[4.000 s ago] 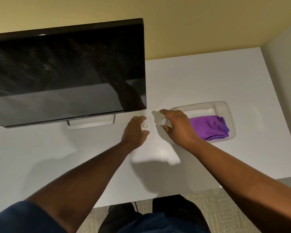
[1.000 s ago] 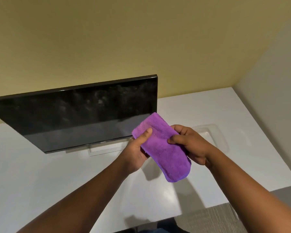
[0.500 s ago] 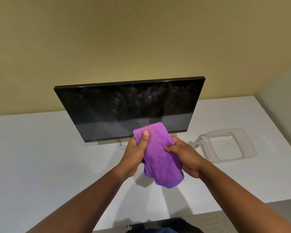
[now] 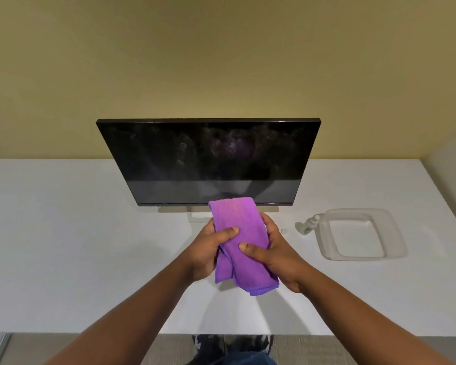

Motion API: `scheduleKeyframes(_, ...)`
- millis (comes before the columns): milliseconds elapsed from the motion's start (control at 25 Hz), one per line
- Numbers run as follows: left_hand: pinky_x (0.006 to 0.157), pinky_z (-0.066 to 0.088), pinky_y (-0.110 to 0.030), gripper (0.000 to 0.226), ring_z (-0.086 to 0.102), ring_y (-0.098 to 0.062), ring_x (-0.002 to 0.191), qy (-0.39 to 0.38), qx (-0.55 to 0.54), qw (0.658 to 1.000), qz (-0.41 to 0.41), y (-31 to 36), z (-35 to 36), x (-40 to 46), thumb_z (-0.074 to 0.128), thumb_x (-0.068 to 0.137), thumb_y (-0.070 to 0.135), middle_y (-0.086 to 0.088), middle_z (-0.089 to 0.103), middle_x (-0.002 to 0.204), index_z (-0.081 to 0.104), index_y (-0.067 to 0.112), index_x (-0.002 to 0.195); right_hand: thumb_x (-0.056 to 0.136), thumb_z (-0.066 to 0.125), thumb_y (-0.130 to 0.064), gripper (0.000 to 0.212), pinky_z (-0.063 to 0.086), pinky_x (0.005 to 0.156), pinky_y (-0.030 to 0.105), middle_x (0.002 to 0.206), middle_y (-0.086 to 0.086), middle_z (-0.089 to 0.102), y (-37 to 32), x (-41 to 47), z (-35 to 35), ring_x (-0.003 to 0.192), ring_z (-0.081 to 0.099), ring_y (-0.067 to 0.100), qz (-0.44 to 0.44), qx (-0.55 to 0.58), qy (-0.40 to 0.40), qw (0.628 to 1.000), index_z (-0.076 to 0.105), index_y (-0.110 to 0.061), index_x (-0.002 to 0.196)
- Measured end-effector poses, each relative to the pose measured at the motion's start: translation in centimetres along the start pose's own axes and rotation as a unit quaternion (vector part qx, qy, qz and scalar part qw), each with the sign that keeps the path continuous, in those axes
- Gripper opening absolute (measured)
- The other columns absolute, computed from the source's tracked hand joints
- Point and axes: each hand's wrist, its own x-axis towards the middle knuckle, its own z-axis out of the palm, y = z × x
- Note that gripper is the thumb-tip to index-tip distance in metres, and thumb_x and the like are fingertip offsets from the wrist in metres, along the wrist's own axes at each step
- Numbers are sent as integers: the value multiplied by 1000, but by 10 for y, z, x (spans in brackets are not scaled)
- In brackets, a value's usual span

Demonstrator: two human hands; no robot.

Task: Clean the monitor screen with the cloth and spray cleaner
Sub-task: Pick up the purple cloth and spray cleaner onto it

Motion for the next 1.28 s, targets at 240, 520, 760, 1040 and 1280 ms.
scheduleKeyframes(240, 83, 61, -43, 41, 70, -31, 114, 42, 25, 999, 6, -19, 19, -13, 69, 97, 24, -5, 73, 118, 57, 27, 135, 60, 71, -86, 124, 46, 84, 9, 146, -24, 19, 16, -10, 2, 121, 42, 4, -101, -329, 13, 939, 4, -49, 156)
scheduleKeyframes(520, 84, 61, -50, 39, 68, -33, 117, 52, -2, 999, -1, -24, 20, -25, 68, 97, 14, -10, 72, 122, 60, 25, 134, 73, 69, -38, 114, 61, 81, 34, 151, -19, 7, 29, -19, 18, 116, 50, 20, -95, -427, 28, 899, -9, -48, 156)
scheduleKeyframes(760, 86, 60, -45, 59, 66, -33, 117, 63, -108, 992, 23, -22, 1, -36, 82, 81, 35, -12, 72, 119, 59, 23, 135, 78, 64, -34, 103, 61, 84, 33, 153, -24, 3, 25, -23, 50, 127, 46, 23, -118, -410, 57, 903, 0, -46, 157)
scheduleKeyframes(1040, 82, 60, -52, 62, 75, -36, 99, 42, -305, 950, -41, -6, -31, -49, 80, 77, 47, -21, 74, 115, 68, 15, 129, 78, 67, -45, 111, 58, 88, 34, 163, -12, -20, 32, -26, 115, 139, 29, 29, -144, -531, 97, 829, -13, -46, 155)
scheduleKeyframes(1280, 85, 59, -52, 58, 67, -37, 113, -1, -305, 950, -72, 1, -43, -45, 68, 89, 51, -20, 71, 126, 65, 16, 134, 75, 76, -18, 123, 52, 93, 53, 167, 8, -18, 52, -27, 129, 147, 20, 42, -156, -641, 194, 726, -9, -36, 161)
